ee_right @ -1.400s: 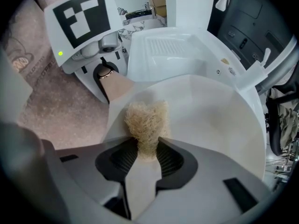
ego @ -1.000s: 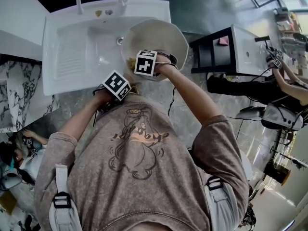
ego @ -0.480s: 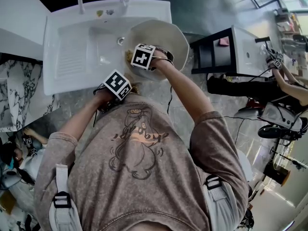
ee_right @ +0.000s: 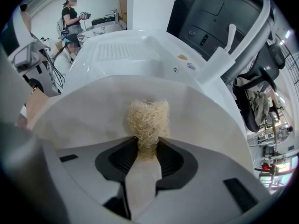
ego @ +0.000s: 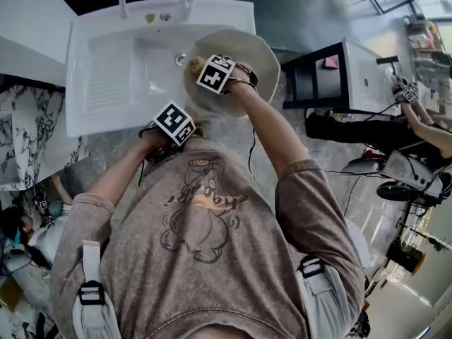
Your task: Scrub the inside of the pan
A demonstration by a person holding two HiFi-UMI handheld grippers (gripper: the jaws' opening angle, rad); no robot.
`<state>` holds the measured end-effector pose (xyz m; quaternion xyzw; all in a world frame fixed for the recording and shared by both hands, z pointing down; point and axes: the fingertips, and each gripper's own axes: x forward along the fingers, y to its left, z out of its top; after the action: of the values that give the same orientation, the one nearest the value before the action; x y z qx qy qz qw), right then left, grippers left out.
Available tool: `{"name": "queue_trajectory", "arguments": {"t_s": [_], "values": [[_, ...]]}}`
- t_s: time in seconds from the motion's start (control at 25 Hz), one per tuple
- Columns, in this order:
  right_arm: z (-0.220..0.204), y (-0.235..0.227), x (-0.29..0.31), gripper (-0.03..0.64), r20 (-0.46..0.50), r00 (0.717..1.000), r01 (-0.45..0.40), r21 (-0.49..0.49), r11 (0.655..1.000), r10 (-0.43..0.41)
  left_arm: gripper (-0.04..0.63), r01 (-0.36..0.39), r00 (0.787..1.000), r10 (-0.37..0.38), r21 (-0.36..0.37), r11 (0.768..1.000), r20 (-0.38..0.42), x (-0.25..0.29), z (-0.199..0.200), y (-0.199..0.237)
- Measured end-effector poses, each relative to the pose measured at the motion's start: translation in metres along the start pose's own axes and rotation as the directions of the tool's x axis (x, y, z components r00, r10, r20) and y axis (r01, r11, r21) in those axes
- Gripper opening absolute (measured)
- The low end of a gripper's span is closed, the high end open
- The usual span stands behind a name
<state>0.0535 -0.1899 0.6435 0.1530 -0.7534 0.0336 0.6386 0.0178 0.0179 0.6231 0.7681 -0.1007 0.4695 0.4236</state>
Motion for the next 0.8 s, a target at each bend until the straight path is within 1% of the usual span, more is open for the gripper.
{"name": "queue_trajectory", "arguments": {"t_s": [0.12, 0.28, 0.4, 0.56, 0.68, 0.8], "values": [[-0.006, -0.013, 0.001, 0.141, -0.003, 1.0, 0.031, 0.015, 0.999, -0.031, 0.051, 0.002, 1.0, -0.002, -0.001, 1.0, 0.0, 0.001, -0.001, 0.0], [-0.023, -0.033, -0.005, 0.141, -0.051, 0.996, 0.074, 0.041, 0.996, -0.072, 0.051, 0.005, 1.0, -0.005, -0.002, 1.0, -0.002, -0.001, -0.001, 0.001], [-0.027, -0.041, -0.005, 0.141, -0.042, 0.996, 0.082, 0.041, 0.996, -0.08, 0.051, 0.004, 1.0, -0.004, -0.001, 1.0, -0.004, -0.002, -0.001, 0.001], [-0.041, -0.05, -0.013, 0.141, -0.085, 0.991, 0.112, 0.052, 0.992, -0.108, 0.051, 0.004, 1.0, -0.004, 0.003, 1.0, -0.006, -0.003, -0.002, 0.001], [-0.044, -0.053, -0.012, 0.141, -0.089, 0.99, 0.109, 0.041, 0.993, -0.105, 0.051, 0.004, 1.0, -0.004, 0.005, 1.0, -0.007, -0.003, -0.003, 0.003], [-0.053, -0.056, -0.012, 0.141, -0.142, 0.983, 0.116, 0.004, 0.993, -0.114, 0.051, 0.005, 1.0, -0.005, 0.009, 1.0, -0.007, -0.002, -0.003, 0.005]]}}
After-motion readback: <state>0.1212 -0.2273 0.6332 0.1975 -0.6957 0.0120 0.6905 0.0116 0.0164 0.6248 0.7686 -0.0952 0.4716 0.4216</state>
